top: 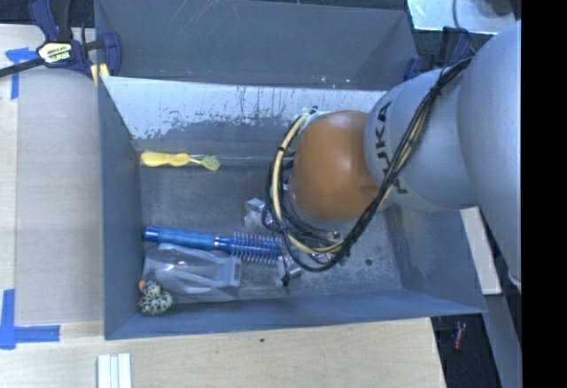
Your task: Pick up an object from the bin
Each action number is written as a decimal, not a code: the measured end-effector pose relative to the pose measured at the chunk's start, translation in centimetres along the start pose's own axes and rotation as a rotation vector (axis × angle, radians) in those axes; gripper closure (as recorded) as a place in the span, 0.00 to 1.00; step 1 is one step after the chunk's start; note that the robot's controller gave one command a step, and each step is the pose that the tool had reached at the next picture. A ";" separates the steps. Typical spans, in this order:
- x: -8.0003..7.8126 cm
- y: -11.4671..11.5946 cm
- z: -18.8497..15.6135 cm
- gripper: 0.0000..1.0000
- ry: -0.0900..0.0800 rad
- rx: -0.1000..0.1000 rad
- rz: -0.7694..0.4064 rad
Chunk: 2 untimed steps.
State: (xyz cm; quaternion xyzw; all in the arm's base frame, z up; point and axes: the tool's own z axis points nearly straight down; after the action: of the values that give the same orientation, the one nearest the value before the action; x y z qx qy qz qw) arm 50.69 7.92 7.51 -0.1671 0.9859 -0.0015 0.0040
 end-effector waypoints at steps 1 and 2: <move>-2.0 1.9 0.5 1.00 -0.004 -0.002 0.126; -2.0 1.9 0.5 1.00 -0.004 -0.002 0.125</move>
Offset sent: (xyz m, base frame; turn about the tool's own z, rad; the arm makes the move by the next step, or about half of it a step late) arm 0.0000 0.0000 0.0000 0.0000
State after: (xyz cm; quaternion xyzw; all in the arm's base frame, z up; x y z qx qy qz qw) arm 52.00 10.38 7.00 -0.1051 0.9944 0.0002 0.0057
